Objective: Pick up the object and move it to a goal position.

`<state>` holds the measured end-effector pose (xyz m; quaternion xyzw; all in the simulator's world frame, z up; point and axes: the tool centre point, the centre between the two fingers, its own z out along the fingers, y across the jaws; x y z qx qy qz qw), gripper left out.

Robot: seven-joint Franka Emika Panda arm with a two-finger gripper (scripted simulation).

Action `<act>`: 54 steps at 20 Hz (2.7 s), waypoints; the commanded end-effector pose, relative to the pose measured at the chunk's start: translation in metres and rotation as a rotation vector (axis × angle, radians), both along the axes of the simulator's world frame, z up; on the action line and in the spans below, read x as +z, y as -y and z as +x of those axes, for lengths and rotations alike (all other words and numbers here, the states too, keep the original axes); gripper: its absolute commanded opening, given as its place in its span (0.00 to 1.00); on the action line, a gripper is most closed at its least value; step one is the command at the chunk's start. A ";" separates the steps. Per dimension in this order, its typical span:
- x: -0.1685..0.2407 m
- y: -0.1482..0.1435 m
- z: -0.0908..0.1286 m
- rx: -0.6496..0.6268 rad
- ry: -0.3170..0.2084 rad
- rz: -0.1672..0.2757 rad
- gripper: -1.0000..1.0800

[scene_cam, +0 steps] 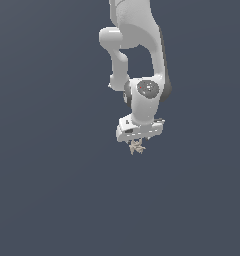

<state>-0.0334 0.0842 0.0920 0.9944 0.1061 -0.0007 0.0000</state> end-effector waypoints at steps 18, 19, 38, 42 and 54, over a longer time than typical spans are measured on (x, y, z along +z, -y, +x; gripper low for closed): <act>-0.051 0.000 -0.001 0.002 0.001 0.000 0.00; -0.051 0.000 -0.001 0.002 0.001 0.000 0.00; -0.015 0.014 0.012 0.002 0.002 0.000 0.00; 0.014 0.026 0.022 0.002 0.002 0.000 0.00; 0.128 0.073 0.064 0.003 0.002 0.002 0.00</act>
